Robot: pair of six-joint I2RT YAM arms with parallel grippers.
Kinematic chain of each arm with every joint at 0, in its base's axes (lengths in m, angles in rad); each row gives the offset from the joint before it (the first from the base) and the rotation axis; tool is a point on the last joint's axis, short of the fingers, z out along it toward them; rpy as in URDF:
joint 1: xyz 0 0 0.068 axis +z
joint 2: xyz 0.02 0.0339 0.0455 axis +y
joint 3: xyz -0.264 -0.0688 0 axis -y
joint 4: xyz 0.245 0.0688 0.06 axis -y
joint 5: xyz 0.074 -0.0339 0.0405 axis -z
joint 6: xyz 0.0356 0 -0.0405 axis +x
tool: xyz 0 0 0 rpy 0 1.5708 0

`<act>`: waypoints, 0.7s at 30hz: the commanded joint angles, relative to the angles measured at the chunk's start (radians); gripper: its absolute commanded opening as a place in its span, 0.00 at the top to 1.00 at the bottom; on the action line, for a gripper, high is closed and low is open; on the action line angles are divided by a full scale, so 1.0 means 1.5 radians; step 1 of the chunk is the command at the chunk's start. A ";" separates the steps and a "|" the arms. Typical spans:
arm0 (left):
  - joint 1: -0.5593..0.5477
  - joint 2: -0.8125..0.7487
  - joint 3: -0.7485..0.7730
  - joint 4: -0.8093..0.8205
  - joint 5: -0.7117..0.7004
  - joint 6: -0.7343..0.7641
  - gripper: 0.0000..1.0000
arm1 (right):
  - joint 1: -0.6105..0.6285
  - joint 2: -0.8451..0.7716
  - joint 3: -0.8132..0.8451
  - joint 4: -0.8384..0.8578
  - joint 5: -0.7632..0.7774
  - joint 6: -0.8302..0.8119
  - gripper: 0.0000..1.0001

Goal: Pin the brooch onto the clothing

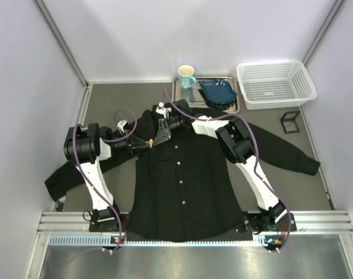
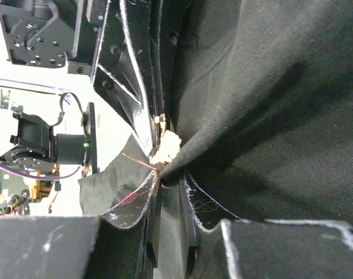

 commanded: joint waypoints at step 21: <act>-0.017 -0.143 0.080 -0.485 -0.056 0.446 0.43 | 0.036 -0.062 0.003 0.026 0.064 -0.052 1.00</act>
